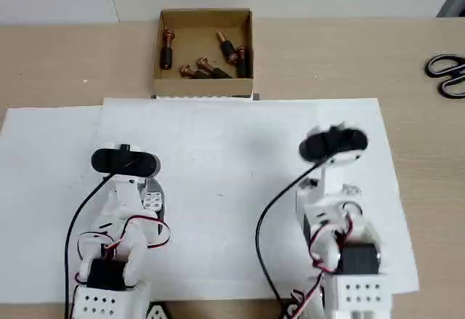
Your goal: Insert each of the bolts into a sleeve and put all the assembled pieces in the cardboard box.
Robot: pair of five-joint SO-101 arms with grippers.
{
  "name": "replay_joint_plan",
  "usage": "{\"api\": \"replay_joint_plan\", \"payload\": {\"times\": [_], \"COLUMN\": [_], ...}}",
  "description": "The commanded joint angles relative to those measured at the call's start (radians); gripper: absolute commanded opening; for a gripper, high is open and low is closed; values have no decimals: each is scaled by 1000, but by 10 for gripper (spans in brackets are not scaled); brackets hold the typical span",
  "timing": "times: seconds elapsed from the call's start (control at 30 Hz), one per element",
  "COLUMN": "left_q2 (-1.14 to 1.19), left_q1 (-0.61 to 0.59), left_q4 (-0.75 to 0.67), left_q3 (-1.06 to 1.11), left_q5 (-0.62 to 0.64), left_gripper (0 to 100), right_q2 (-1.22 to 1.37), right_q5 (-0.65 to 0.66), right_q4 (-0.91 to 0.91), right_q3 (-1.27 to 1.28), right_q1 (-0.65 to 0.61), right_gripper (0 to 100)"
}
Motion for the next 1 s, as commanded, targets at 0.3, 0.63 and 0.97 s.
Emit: {"api": "replay_joint_plan", "payload": {"times": [0.3,0.63,0.97], "left_q2": [-11,-11,-11], "left_q1": [-2,-2,-2], "left_q4": [-25,-25,-25], "left_q3": [-4,-4,-4], "left_q5": [3,3,3], "left_gripper": [7,7,7], "right_q2": [-404,-401,-401], "right_q5": [66,66,69], "right_q4": [-25,-27,-25], "right_q3": [338,339,339], "right_q1": [5,10,7], "right_gripper": [2,3,3]}}
